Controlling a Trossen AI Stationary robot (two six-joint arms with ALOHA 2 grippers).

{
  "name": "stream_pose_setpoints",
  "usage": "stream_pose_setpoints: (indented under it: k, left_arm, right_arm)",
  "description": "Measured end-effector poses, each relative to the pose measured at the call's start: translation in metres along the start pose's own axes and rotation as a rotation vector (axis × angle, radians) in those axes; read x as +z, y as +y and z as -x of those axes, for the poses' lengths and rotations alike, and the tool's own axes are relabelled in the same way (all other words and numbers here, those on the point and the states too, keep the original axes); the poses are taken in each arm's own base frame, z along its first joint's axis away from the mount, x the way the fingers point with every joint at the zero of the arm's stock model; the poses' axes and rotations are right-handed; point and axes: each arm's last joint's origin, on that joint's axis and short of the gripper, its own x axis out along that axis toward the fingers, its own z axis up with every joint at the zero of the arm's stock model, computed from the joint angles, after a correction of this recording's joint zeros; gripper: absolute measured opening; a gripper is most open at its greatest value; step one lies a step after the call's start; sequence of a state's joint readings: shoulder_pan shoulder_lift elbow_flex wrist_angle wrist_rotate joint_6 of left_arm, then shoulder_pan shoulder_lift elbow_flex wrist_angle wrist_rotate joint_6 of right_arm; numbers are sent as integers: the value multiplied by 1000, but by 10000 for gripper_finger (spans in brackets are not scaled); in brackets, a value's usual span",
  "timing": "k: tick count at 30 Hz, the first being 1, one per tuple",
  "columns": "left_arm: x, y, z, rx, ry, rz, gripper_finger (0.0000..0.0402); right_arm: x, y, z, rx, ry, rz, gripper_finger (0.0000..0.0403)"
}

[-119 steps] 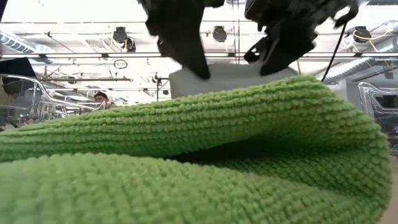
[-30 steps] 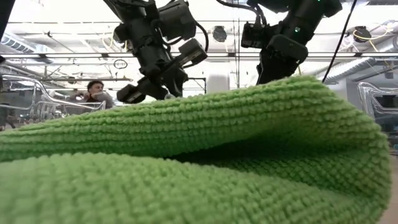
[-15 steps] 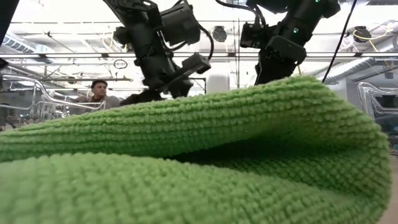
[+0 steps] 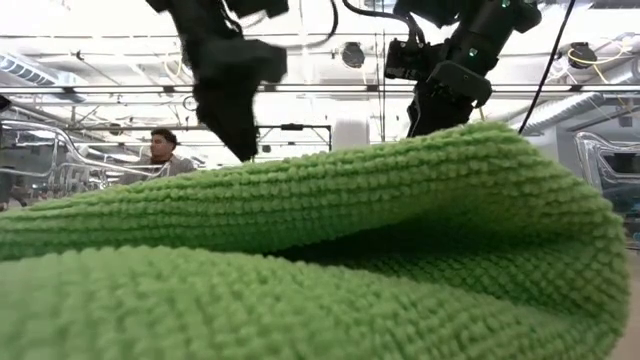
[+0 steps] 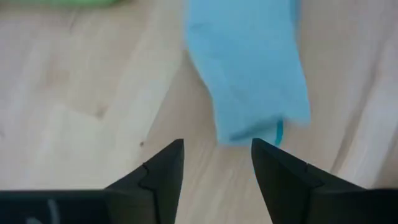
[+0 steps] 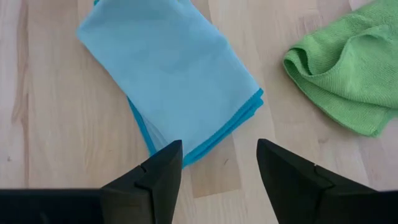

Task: Sort microfiber towel by color & place in baskets
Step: Fold the blue microfiber towel

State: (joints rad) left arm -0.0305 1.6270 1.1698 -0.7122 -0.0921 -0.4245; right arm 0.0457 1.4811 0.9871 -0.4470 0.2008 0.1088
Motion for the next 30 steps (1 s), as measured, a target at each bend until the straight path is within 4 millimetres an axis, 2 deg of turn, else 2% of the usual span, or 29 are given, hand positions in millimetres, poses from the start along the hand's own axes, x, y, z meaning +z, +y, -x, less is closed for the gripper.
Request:
stream_pose_setpoints:
  k: [4, 8, 15, 18, 25, 30]
  left_arm:
    - [-16, -26, 4, 35, 4, -388, 175]
    - [-24, -48, -12, 106, -10, -625, 173]
    - [-21, -59, -44, 228, -72, -649, 173]
    - [-22, -60, -52, 243, -60, -654, 173]
    - [-22, -58, -56, 301, -62, -673, 173]
    - [-14, -44, -58, 294, -54, -577, 172]
  right_arm:
    - [0, -3, -1, -5, -4, -8, 201]
    - [-7, -6, -6, -12, 14, -14, 201]
    - [-23, -6, -15, 24, 68, -24, 201]
    - [-28, -6, -17, 22, 81, -23, 201]
    - [-24, -5, -18, 32, 20, -48, 201]
    - [-17, -4, -18, 51, -49, -55, 201]
